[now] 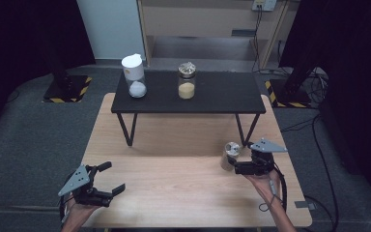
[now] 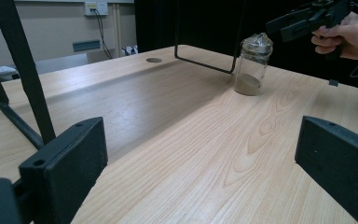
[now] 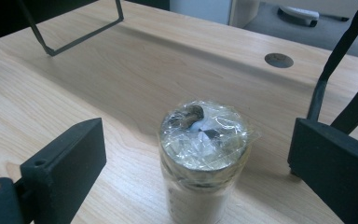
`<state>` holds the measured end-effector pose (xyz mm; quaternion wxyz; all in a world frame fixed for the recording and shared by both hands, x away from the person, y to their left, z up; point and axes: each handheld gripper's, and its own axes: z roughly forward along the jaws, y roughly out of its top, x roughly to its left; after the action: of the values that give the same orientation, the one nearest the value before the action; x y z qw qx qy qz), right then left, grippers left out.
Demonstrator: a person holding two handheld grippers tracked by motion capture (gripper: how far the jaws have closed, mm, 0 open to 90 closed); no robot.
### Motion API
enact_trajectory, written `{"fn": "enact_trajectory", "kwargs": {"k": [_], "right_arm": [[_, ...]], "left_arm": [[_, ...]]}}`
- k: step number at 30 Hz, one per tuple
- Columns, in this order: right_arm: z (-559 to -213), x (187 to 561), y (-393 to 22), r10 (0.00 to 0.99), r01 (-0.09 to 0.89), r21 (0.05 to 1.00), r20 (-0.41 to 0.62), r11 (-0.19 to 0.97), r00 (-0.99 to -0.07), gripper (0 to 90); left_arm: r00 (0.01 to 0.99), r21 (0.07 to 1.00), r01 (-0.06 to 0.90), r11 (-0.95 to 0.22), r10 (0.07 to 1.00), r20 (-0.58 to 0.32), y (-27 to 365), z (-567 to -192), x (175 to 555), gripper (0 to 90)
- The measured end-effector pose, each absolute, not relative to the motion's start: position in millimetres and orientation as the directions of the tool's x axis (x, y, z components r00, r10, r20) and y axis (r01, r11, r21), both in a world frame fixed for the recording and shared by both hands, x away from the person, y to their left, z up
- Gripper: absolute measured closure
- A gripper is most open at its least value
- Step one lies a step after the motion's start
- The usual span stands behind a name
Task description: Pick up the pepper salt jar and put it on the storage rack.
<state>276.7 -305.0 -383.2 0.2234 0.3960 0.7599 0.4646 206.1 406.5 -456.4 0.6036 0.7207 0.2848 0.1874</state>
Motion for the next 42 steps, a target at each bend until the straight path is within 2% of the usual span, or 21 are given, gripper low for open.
{"fn": "enact_trajectory", "kwargs": {"k": [20, 26, 29, 30, 31, 42], "right_arm": [[-399.5, 304.9, -290.3, 0.820, 0.440, 0.854, 0.029, 0.277, -0.572, 8.4], [-402.2, 309.2, -289.4, 0.813, 0.438, 0.853, 0.029, 0.283, -0.581, 17.9], [-405.3, 312.2, -291.0, 0.811, 0.448, 0.852, 0.047, 0.272, -0.583, 26.7], [-405.3, 312.2, -291.0, 0.811, 0.448, 0.852, 0.047, 0.272, -0.583, 26.7], [-406.9, 312.5, -292.5, 0.803, 0.440, 0.855, 0.048, 0.274, -0.593, 31.9], [-402.7, 312.2, -290.7, 0.801, 0.431, 0.852, 0.025, 0.296, -0.599, 33.6]], "left_arm": [[0.768, 0.977, 0.185, -0.109, 0.636, -0.075, 406.6, -456.3, 206.2, 1.1], [0.768, 0.976, 0.185, -0.110, 0.636, -0.074, 406.5, -456.3, 206.2, 1.1], [0.768, 0.977, 0.185, -0.110, 0.636, -0.074, 406.7, -456.3, 206.2, 1.1], [0.768, 0.977, 0.185, -0.110, 0.636, -0.074, 406.7, -456.3, 206.2, 1.1], [0.768, 0.977, 0.186, -0.109, 0.636, -0.075, 406.7, -456.3, 206.2, 1.1], [0.768, 0.977, 0.186, -0.108, 0.636, -0.076, 406.8, -456.5, 206.4, 1.1]]}}
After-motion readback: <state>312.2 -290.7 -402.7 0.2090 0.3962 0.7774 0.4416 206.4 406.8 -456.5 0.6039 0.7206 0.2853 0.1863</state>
